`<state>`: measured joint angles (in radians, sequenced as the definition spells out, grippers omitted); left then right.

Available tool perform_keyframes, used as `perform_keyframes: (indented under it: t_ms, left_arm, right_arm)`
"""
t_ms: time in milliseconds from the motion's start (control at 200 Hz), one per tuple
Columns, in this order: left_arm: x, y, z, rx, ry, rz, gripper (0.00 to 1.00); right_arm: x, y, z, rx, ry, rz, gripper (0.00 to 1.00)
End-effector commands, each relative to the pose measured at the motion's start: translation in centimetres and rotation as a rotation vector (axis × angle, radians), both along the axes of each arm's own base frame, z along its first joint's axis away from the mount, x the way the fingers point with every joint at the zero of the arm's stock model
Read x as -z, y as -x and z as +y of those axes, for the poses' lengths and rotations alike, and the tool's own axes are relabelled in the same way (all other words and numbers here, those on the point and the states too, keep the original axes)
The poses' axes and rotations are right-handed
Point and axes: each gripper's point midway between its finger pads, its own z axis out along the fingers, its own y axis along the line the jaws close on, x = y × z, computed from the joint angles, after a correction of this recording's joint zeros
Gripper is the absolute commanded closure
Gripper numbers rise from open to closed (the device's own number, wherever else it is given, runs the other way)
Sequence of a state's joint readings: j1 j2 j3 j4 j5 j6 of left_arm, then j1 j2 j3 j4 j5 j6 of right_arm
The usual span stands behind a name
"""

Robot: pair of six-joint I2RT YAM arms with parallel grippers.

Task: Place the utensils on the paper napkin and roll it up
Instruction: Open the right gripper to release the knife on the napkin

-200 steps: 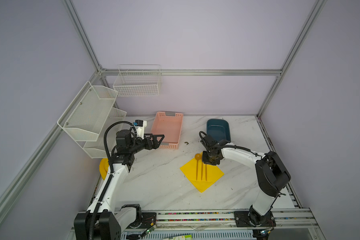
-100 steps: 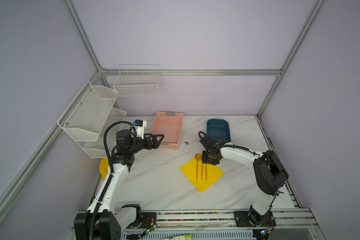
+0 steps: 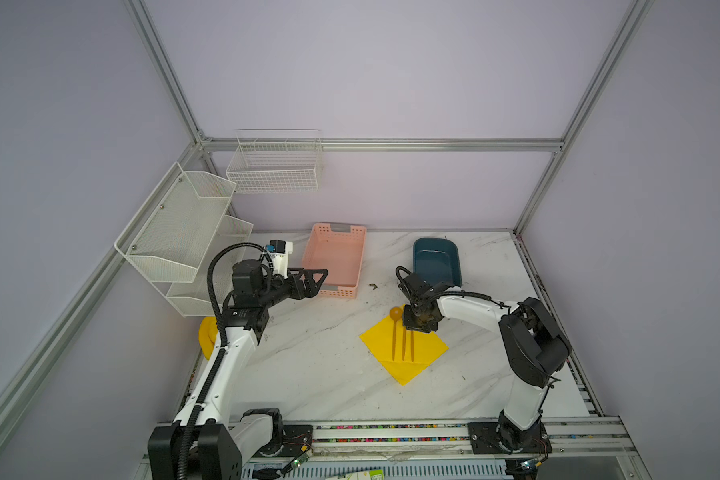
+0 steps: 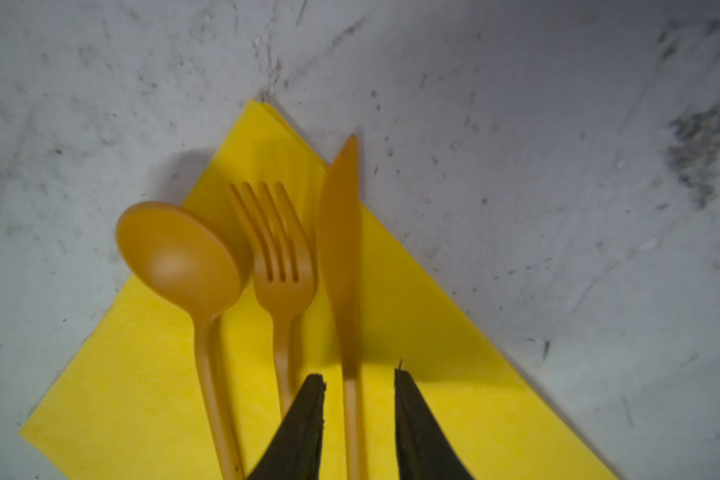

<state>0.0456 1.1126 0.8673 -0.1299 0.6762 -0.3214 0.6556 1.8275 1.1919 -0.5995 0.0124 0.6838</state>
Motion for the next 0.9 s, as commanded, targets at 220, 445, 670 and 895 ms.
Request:
perform_keyframes:
  t_ms: [220, 445, 670, 895]
  left_arm:
    - [0.8, 0.4, 0.2, -0.002, -0.014, -0.004, 0.00]
    - [0.9, 0.4, 0.2, -0.002, -0.013, -0.001, 0.00]
    - [1.0, 0.4, 0.2, -0.001, -0.014, 0.000, 0.00]
    - [1.0, 0.3, 0.2, -0.001, -0.014, 0.001, 0.00]
  right_arm:
    - [1.3, 0.5, -0.8, 0.013, 0.050, 0.017, 0.74]
    - [1.4, 0.5, -0.9, 0.015, 0.052, 0.018, 0.76]
    - [1.2, 0.4, -0.8, 0.017, 0.048, 0.013, 0.82]
    - [-0.5, 0.0, -0.7, 0.036, 0.037, -0.015, 0.74]
